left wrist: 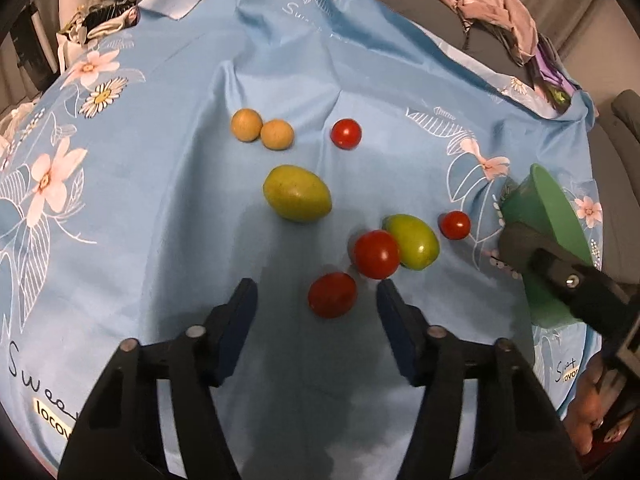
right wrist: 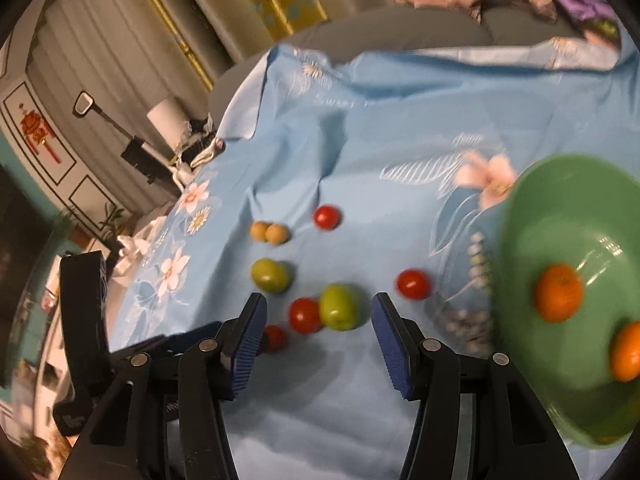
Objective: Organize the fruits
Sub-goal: 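Grasp a red cherry tomato with the left gripper while the right gripper grasps another, then carry both red cherry tomatoes over the green bowl and lower them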
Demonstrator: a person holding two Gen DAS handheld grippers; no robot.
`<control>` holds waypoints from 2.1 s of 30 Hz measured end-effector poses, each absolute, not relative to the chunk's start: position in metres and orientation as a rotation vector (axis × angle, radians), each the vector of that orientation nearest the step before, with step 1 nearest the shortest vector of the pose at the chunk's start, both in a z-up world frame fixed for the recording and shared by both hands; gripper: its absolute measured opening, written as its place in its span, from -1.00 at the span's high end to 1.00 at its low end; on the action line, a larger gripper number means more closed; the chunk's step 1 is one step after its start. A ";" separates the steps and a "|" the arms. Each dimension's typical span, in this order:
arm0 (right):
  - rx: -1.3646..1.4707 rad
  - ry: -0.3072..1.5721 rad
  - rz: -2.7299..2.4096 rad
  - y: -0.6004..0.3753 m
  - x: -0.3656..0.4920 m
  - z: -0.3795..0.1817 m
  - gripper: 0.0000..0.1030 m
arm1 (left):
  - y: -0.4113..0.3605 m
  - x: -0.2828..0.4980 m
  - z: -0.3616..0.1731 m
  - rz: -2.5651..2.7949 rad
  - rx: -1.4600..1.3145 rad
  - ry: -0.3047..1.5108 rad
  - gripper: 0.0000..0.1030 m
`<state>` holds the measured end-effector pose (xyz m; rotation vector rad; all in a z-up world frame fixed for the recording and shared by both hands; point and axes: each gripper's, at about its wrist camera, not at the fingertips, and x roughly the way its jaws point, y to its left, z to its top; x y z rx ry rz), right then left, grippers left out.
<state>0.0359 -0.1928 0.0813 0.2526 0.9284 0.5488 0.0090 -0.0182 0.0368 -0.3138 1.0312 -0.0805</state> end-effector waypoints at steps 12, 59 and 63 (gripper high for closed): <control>0.328 1.099 0.510 -0.156 0.048 0.048 0.13 | -0.007 0.015 0.025 -0.095 -0.402 1.087 0.48; 0.165 0.870 0.531 -0.168 0.019 0.101 0.34 | -0.019 -0.029 0.105 -0.034 -0.247 0.762 0.48; 0.175 0.833 0.548 -0.174 0.013 0.111 0.34 | -0.037 -0.038 0.115 -0.073 -0.220 0.725 0.48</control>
